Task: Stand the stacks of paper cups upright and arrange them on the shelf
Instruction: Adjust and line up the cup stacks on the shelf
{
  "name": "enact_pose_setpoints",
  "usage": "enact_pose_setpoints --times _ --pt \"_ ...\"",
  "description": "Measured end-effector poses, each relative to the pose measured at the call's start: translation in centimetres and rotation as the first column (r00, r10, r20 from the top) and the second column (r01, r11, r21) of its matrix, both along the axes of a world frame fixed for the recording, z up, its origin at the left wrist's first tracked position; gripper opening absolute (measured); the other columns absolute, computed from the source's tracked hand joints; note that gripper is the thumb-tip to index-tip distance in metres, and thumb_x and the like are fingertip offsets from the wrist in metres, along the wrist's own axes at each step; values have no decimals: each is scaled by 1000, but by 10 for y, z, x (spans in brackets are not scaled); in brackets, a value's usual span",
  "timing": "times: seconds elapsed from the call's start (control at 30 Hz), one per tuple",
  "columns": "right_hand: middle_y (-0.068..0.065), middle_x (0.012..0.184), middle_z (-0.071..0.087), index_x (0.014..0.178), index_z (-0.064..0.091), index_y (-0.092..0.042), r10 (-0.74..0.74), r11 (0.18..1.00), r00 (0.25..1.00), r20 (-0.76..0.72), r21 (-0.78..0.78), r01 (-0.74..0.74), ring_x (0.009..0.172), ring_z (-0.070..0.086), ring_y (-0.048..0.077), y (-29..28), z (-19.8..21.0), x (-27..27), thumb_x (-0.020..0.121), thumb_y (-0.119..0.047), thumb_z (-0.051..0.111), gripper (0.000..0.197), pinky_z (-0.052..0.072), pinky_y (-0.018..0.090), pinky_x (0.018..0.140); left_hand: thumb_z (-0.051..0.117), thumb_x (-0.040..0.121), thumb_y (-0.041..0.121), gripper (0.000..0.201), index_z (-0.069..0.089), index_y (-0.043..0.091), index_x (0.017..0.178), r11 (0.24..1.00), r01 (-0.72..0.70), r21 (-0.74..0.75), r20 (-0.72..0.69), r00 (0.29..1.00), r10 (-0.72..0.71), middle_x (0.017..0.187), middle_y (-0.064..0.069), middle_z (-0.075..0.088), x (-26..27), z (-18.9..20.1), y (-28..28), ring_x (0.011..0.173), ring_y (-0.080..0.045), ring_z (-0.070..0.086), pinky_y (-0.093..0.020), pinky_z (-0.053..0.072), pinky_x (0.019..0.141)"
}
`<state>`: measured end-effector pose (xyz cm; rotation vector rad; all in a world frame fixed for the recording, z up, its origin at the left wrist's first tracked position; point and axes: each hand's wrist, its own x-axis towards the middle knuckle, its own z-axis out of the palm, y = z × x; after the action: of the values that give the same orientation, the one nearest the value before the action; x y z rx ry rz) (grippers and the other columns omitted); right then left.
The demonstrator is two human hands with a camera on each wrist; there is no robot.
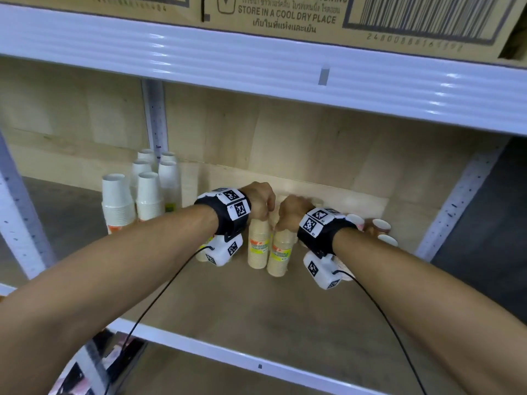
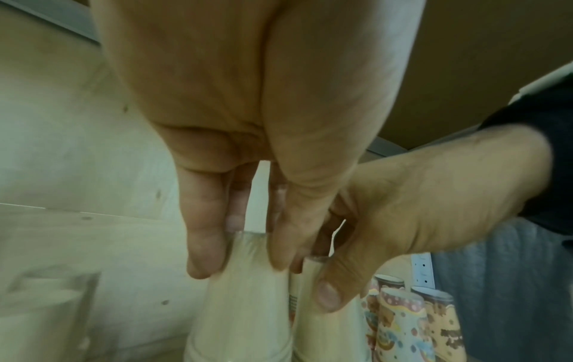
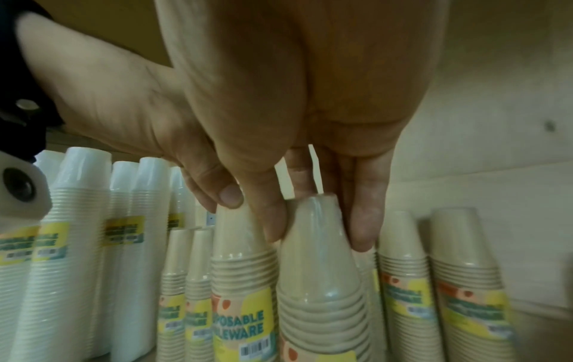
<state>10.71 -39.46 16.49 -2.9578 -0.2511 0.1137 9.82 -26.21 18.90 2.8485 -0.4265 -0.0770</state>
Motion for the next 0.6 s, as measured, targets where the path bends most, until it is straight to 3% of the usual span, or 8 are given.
enact_pose_setpoints --times 0.17,0.3,0.43,0.6 --pt "10 115 66 115 65 -3 -79 995 994 72 -48 83 106 64 25 -36 1 4 90 -21 66 31 48 29 78 69 84 5 27 71 15 109 998 36 -45 30 999 -34 112 -6 66 17 -3 -30 89 -19 60 -25 49 73" --pt "13 108 68 106 67 -4 -134 991 989 64 -7 135 94 66 27 -61 -4 16 83 -18 69 27 44 26 67 69 83 4 25 72 14 105 994 79 -73 37 996 -76 111 -4 67 33 -7 -49 97 -20 64 -24 49 74" --pt "11 99 66 102 67 -4 -159 987 981 108 11 159 82 59 23 -74 -9 27 89 -15 60 18 42 25 67 69 83 3 25 71 15 105 991 106 -75 53 993 -102 113 -4 66 48 -14 -65 99 -21 63 -22 45 73" --pt "12 102 69 97 68 -5 -222 974 968 115 73 215 78 59 23 -82 -17 46 89 -17 60 16 42 26 63 68 83 4 22 72 14 102 991 121 -50 62 991 -118 110 -6 67 65 -22 -78 97 -25 65 -29 53 78"
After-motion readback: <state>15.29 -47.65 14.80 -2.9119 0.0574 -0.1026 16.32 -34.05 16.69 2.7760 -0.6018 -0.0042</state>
